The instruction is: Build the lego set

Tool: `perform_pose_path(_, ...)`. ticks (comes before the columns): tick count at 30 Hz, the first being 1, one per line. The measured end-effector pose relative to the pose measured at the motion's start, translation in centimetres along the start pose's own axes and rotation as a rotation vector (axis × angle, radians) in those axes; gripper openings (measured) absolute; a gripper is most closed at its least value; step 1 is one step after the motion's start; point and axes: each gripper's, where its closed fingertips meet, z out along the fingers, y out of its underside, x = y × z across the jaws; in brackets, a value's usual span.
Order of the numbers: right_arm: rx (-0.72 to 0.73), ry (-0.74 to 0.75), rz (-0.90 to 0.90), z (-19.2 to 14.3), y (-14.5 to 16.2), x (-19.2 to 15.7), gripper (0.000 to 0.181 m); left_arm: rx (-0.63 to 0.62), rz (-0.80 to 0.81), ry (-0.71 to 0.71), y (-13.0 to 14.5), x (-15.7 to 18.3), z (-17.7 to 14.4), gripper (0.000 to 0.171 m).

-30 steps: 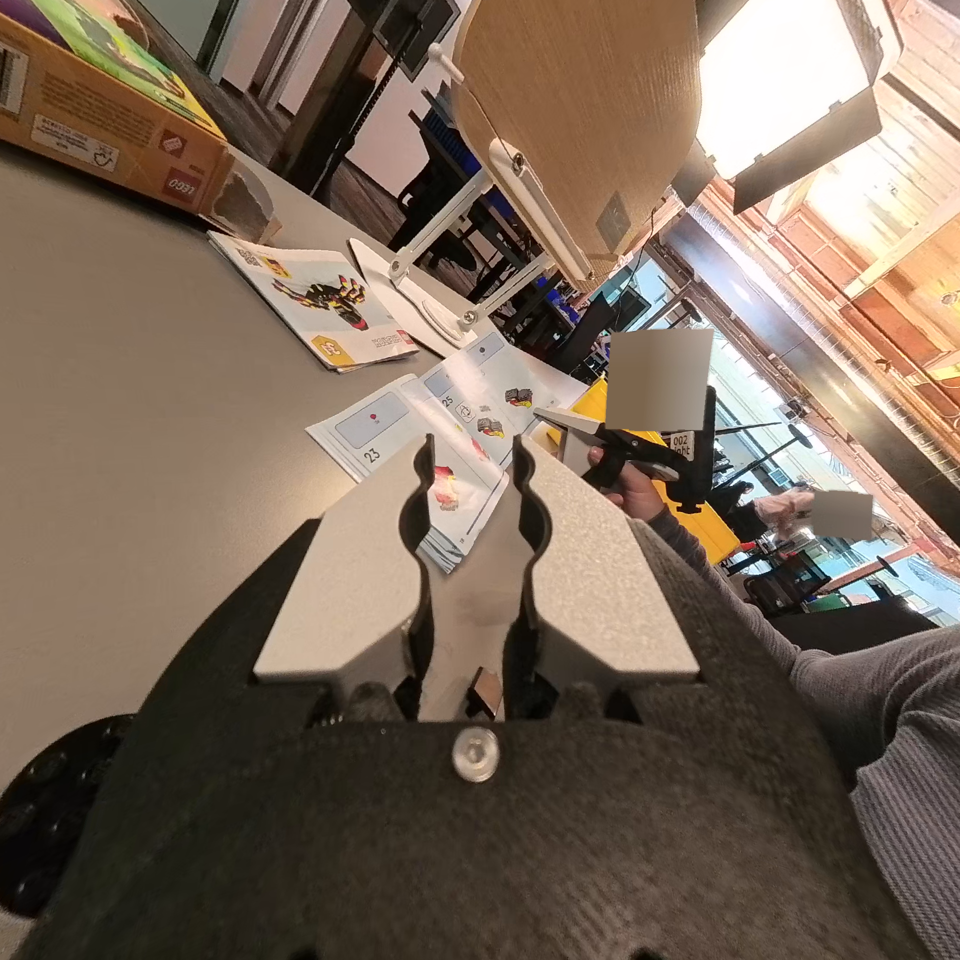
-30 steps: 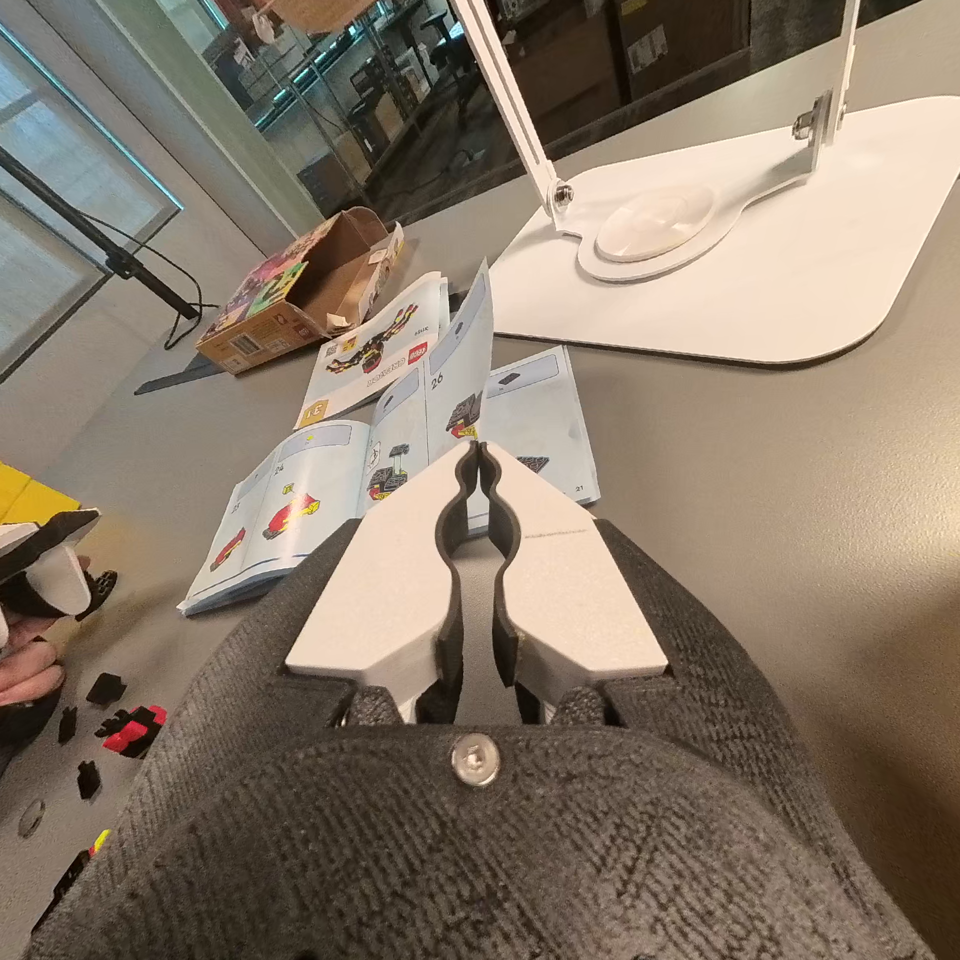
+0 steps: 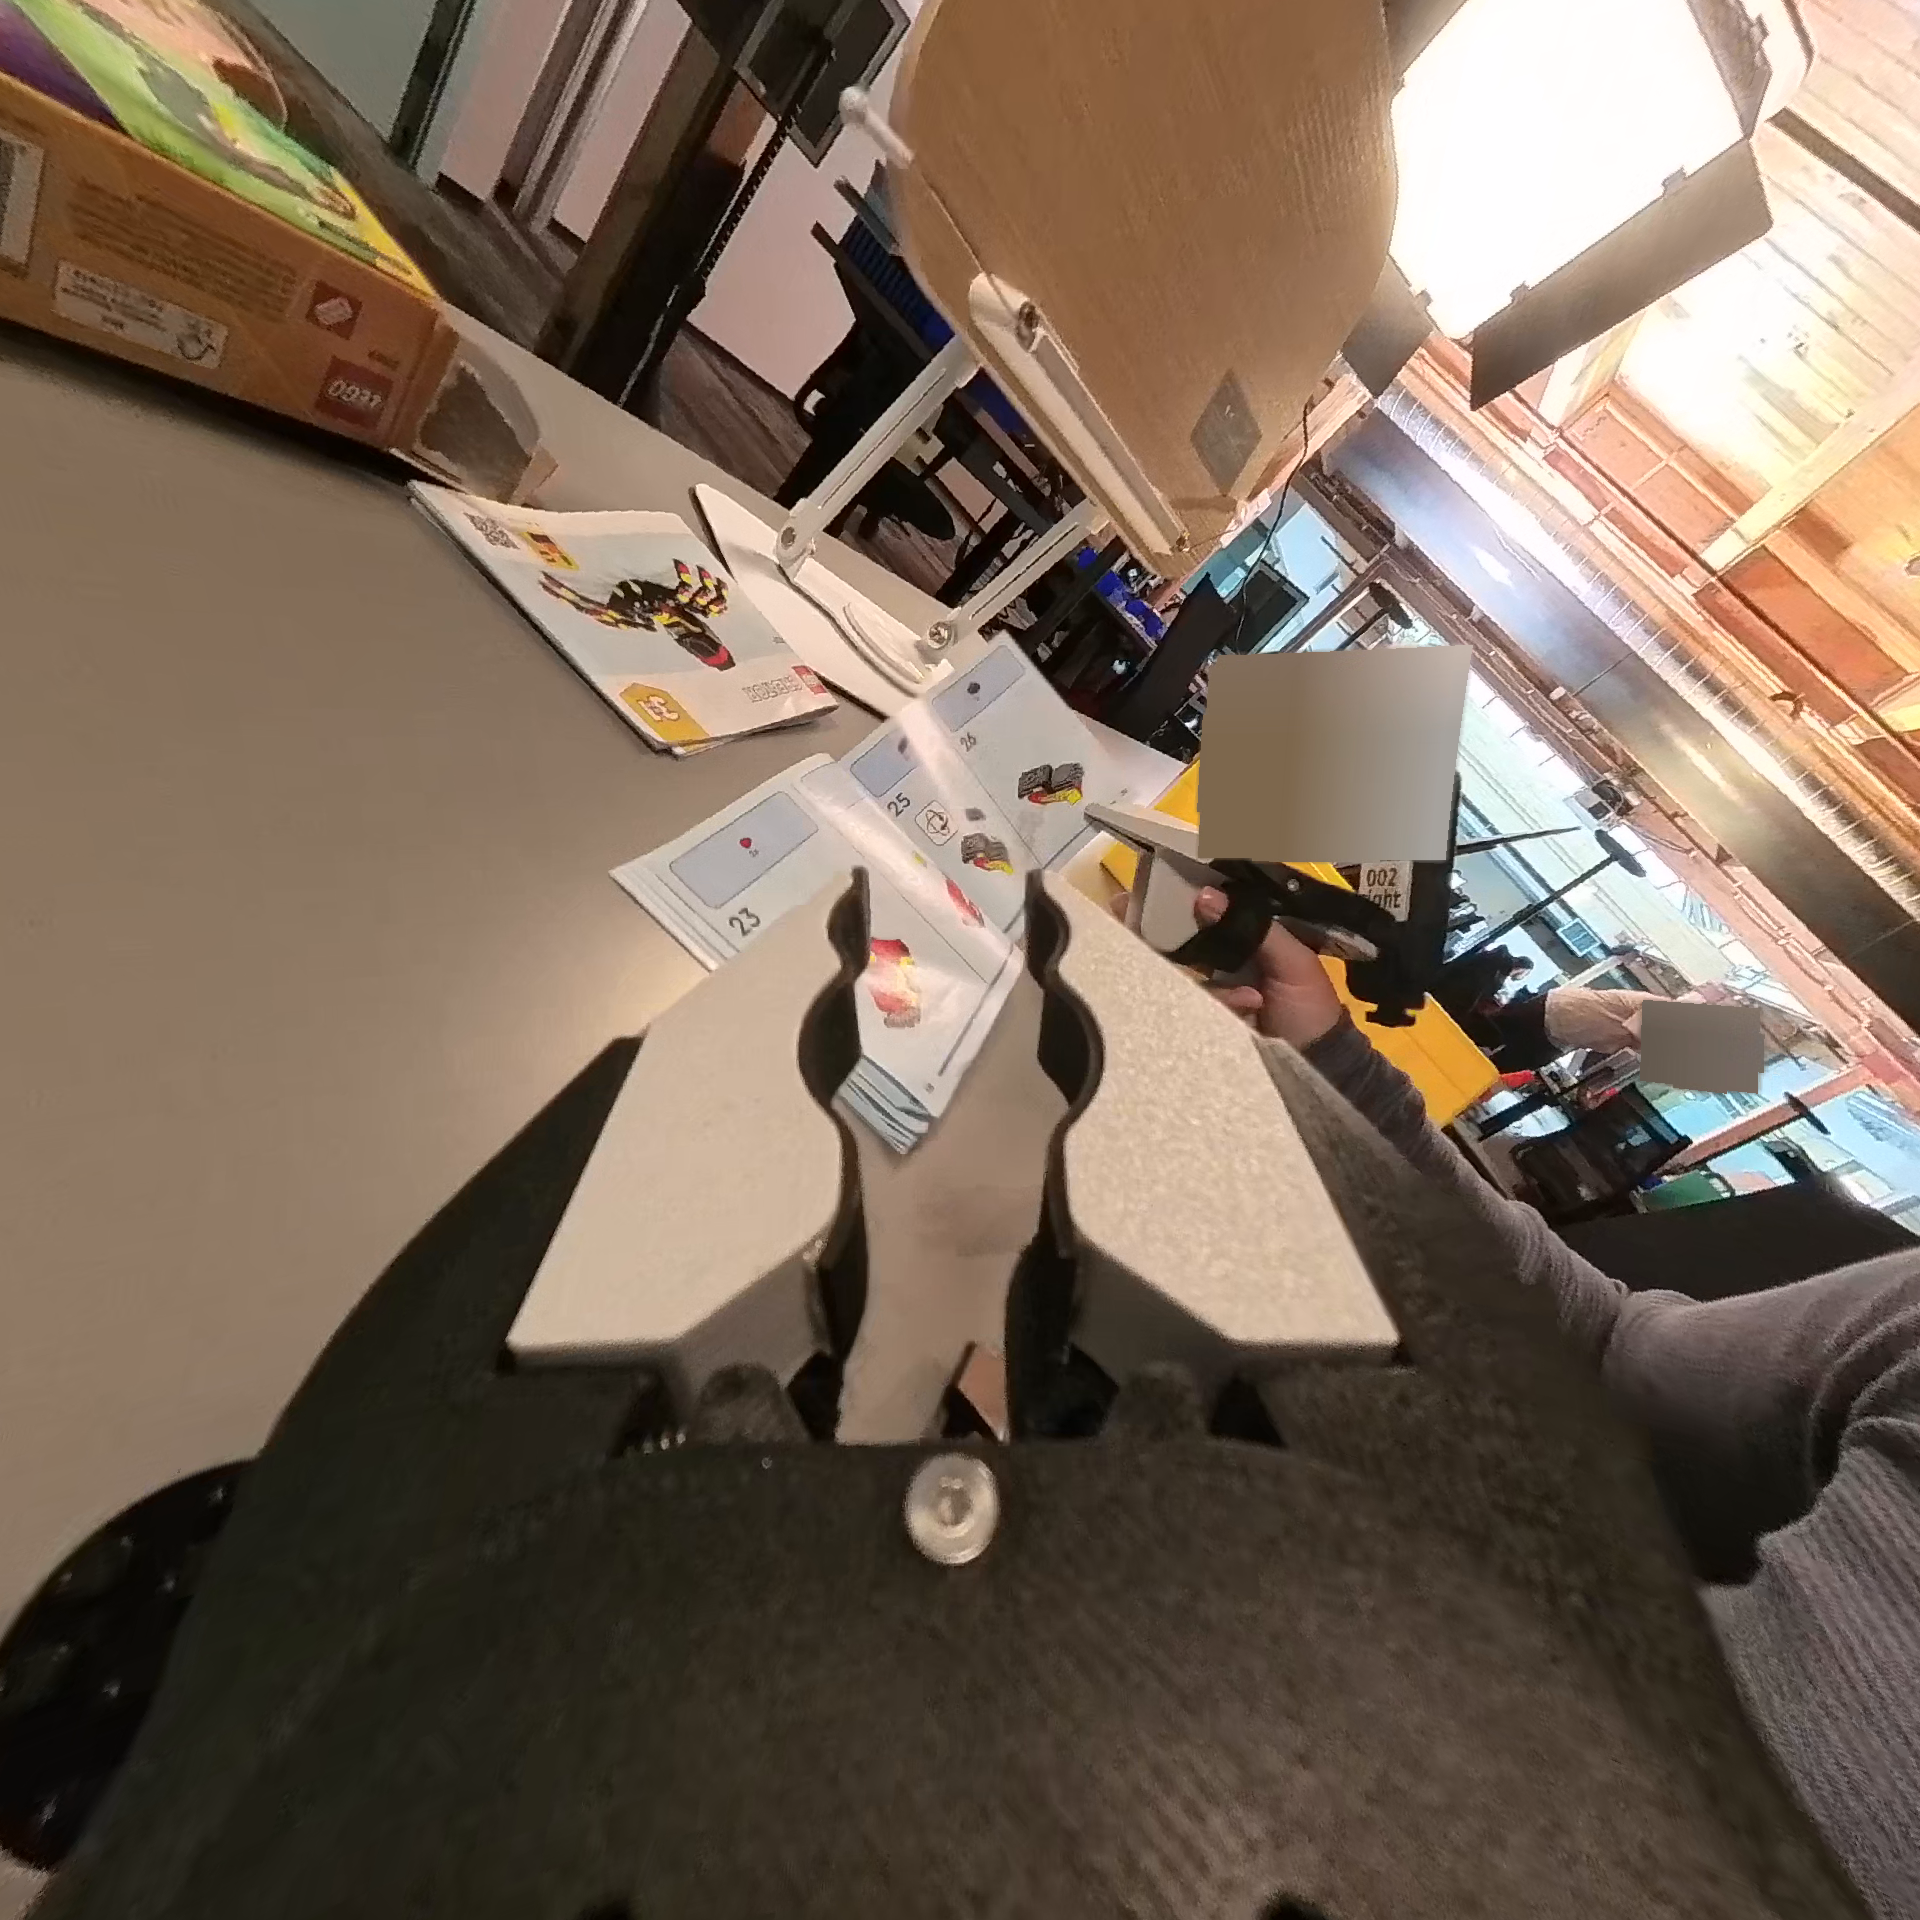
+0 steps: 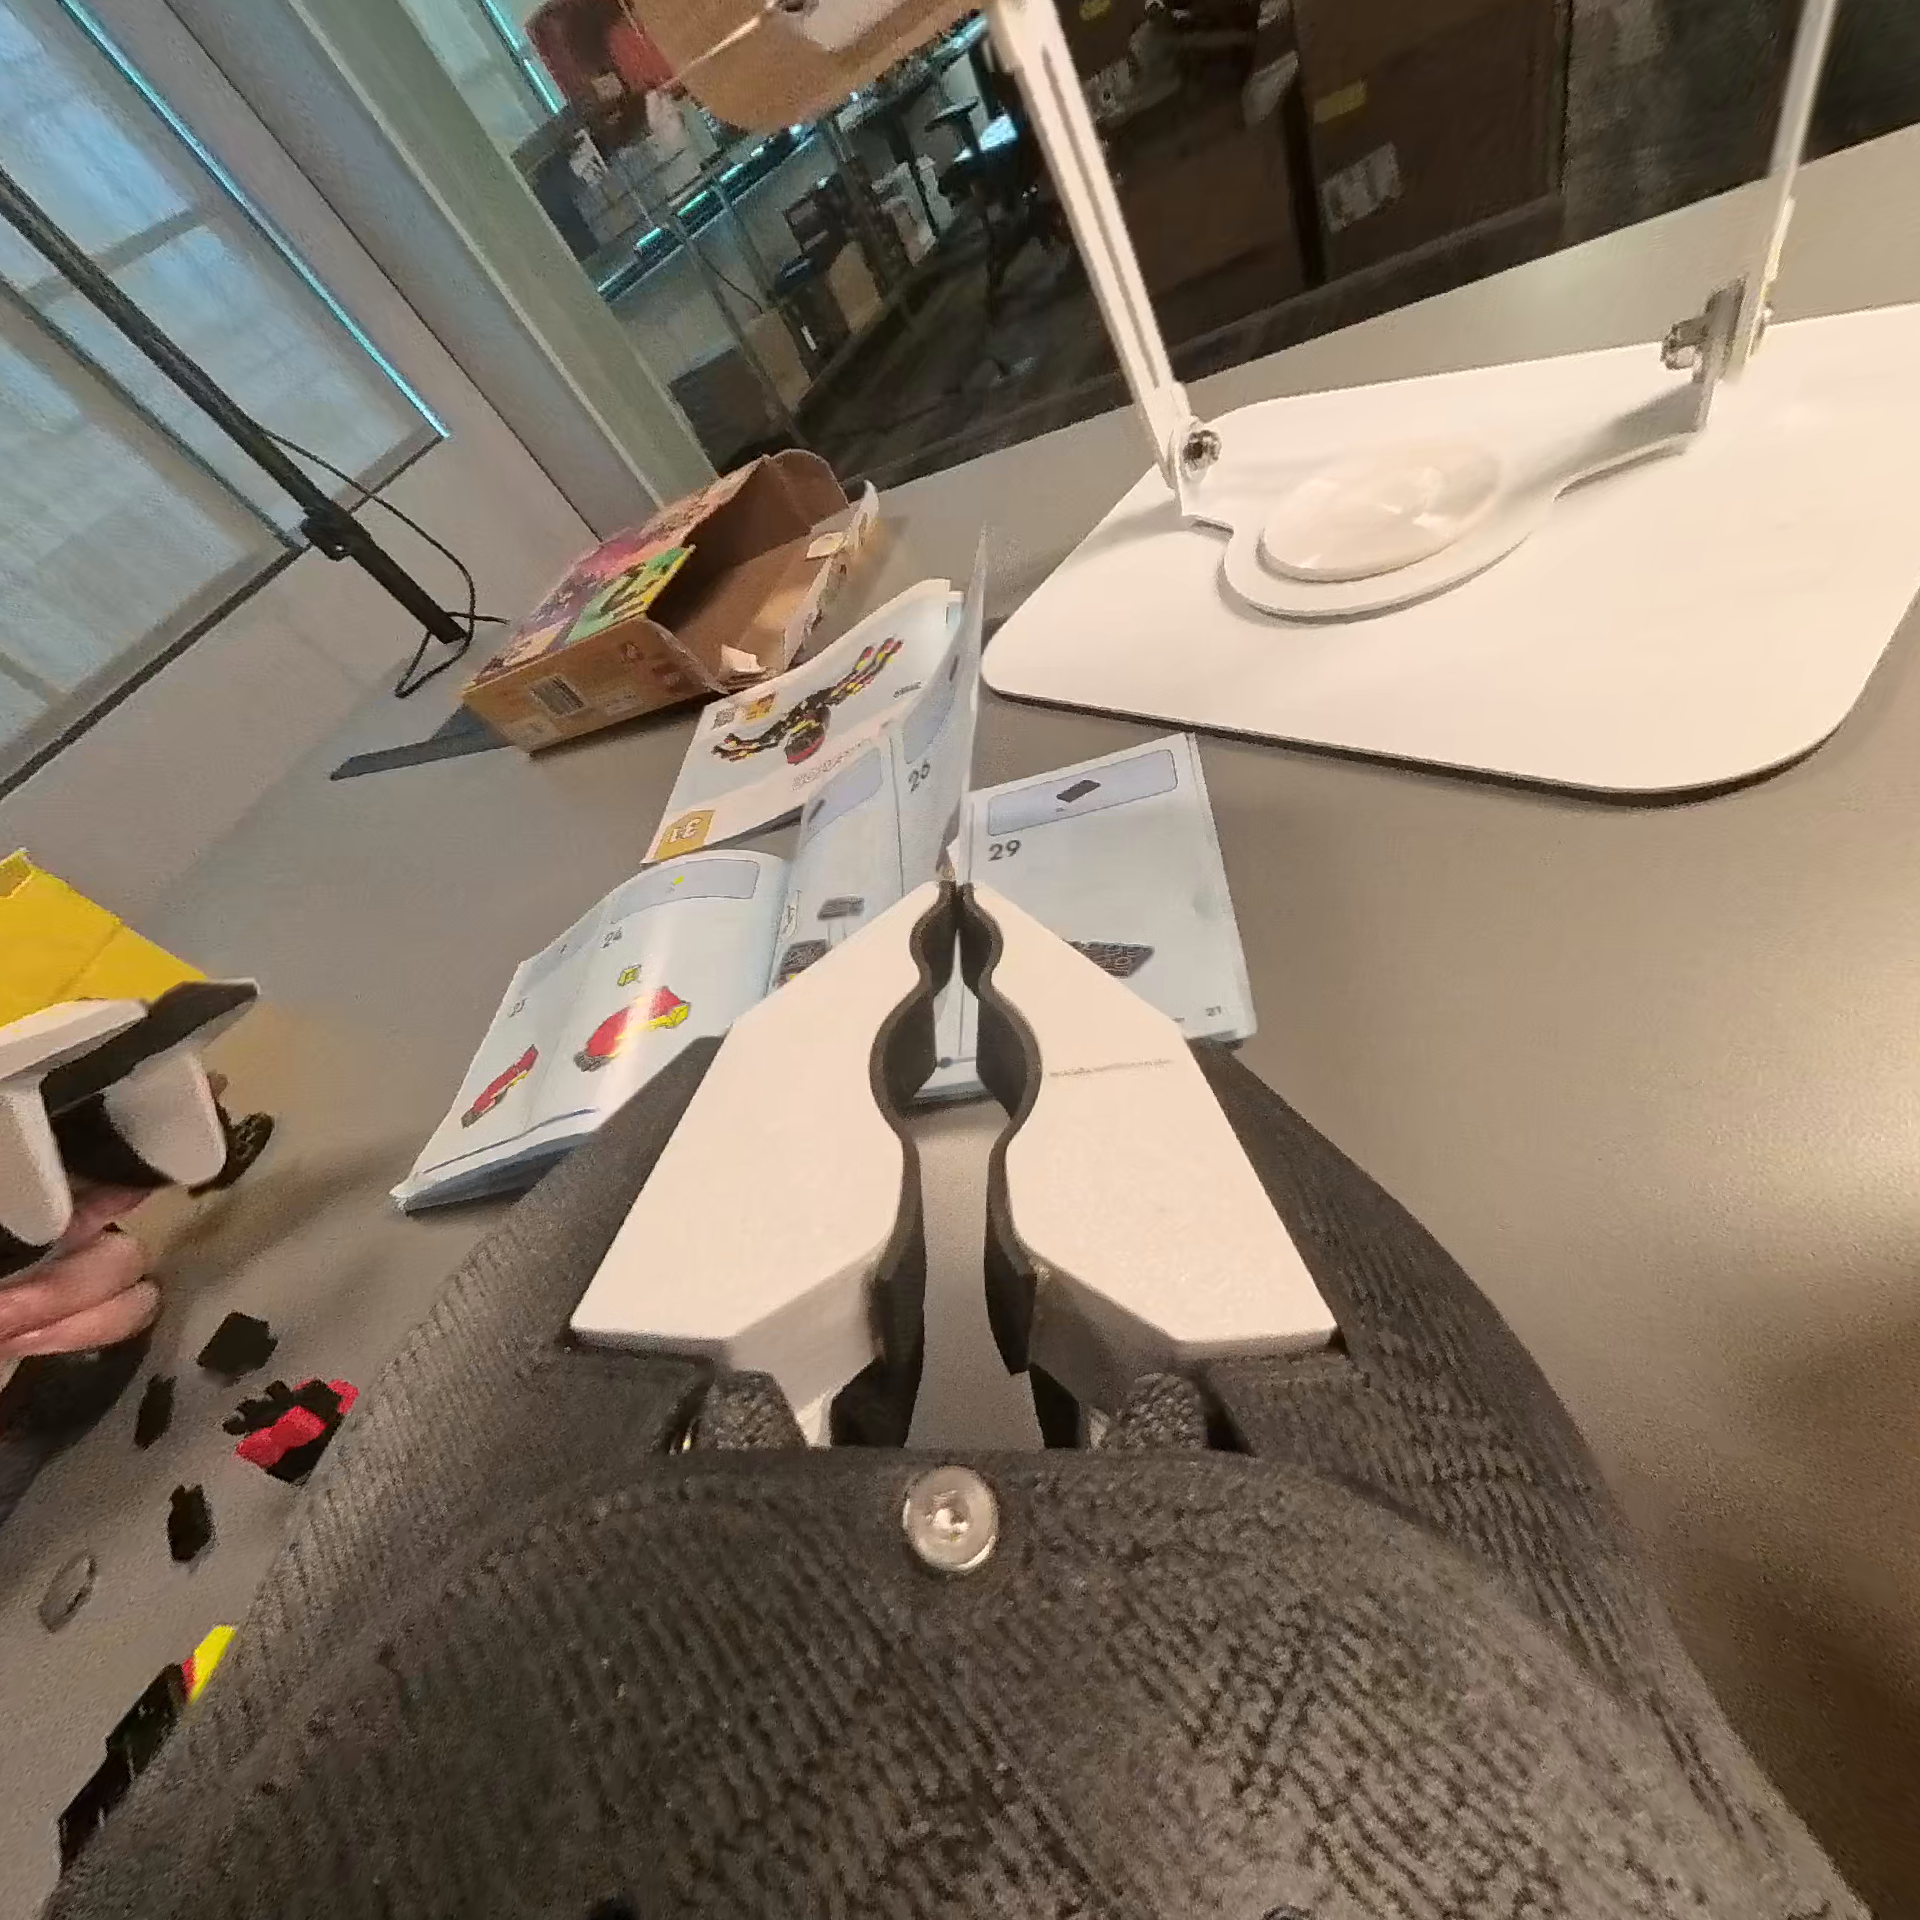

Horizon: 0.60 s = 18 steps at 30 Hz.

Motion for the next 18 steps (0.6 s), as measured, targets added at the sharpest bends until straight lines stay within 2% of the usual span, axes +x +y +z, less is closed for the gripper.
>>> perform_pose_path(6,0.023,-0.028,-0.045,-0.1,-0.2,-0.9,0.000,0.080,0.076,0.030,-1.4,0.5,-0.4,0.029)
perform_pose_path(10,0.059,-0.111,-0.095,-0.2,-0.5,-2.8,0.000,0.059,0.236,0.032,-1.3,1.5,-0.2,0.029)
perform_pose_path(12,0.076,-0.168,-0.148,-0.3,-0.5,-4.1,0.000,0.029,0.415,0.048,-0.8,2.7,0.1,0.023)
perform_pose_path(15,0.092,-0.232,-0.252,-0.4,-0.2,-6.3,0.000,-0.085,0.786,-0.046,1.0,2.5,1.0,0.012)
perform_pose_path(18,0.086,-0.283,-0.383,-0.4,0.6,-8.3,0.000,-0.216,0.965,-0.038,3.6,2.8,1.9,0.010)
